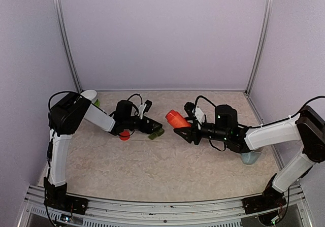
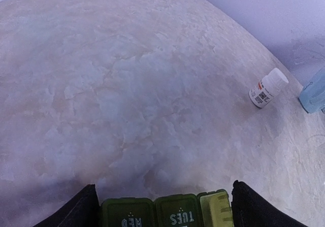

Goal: Sort the pills into containers
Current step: Move the pill container to the center of the board.

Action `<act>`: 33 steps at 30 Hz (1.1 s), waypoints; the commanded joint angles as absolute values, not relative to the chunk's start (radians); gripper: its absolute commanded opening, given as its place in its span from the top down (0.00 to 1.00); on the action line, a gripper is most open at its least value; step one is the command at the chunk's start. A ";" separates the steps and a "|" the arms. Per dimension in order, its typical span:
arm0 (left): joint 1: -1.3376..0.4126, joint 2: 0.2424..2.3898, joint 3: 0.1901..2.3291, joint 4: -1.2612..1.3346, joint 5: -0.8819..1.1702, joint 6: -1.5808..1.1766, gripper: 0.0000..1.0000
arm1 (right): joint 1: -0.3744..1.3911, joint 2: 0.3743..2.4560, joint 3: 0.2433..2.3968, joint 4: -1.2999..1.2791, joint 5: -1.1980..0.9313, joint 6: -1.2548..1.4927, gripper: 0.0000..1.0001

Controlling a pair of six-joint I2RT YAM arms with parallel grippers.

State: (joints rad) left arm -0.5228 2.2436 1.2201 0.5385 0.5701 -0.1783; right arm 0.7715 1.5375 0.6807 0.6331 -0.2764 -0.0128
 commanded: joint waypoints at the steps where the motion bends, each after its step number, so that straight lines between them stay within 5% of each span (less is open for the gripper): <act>1: -0.540 2.227 1.140 0.650 0.622 -0.196 0.15 | 0.764 1.494 0.673 0.651 -0.284 -0.006 0.70; 18: -0.634 2.239 1.075 0.739 0.414 -0.201 0.18 | 0.764 1.498 0.656 0.656 -0.294 0.036 0.70; 27: -0.601 2.242 1.057 0.768 0.477 -0.202 0.30 | 0.764 1.490 0.642 0.641 -0.291 0.044 0.69; 33: -0.576 2.244 1.049 0.783 0.546 -0.201 0.27 | 0.764 1.479 0.637 0.623 -0.286 0.045 0.69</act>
